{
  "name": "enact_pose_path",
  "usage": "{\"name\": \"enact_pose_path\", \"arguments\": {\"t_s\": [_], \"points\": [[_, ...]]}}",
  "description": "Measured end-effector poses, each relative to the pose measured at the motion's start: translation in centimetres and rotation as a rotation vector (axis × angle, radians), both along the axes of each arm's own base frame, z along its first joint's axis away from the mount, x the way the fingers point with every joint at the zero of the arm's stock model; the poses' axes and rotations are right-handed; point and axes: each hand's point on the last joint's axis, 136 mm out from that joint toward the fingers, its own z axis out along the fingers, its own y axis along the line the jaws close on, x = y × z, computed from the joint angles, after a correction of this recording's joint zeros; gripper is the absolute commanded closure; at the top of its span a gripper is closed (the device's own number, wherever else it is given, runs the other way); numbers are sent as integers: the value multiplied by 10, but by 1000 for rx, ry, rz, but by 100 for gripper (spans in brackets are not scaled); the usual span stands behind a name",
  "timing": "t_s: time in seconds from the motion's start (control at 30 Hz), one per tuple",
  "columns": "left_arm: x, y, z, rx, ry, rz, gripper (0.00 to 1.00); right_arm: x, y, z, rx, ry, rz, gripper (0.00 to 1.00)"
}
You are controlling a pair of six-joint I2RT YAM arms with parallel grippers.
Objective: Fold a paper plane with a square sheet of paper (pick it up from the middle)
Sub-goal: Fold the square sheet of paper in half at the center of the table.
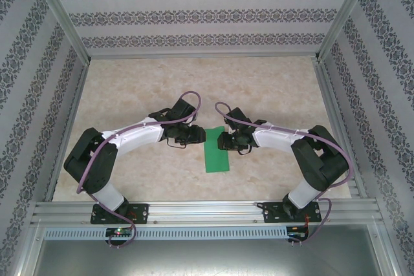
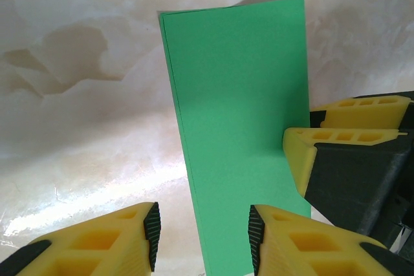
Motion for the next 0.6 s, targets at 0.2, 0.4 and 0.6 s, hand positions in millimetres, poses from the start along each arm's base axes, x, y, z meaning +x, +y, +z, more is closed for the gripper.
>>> {"name": "enact_pose_path", "arguments": {"t_s": [0.2, 0.4, 0.6], "points": [[0, 0, 0, 0, 0, 0, 56, 0, 0, 0, 0, 2, -2, 61], [0, 0, 0, -3, 2, -1, 56, 1, 1, -1, 1, 4, -7, 60], [0, -1, 0, -5, 4, 1, 56, 1, 1, -1, -1, 7, -6, 59]]}}
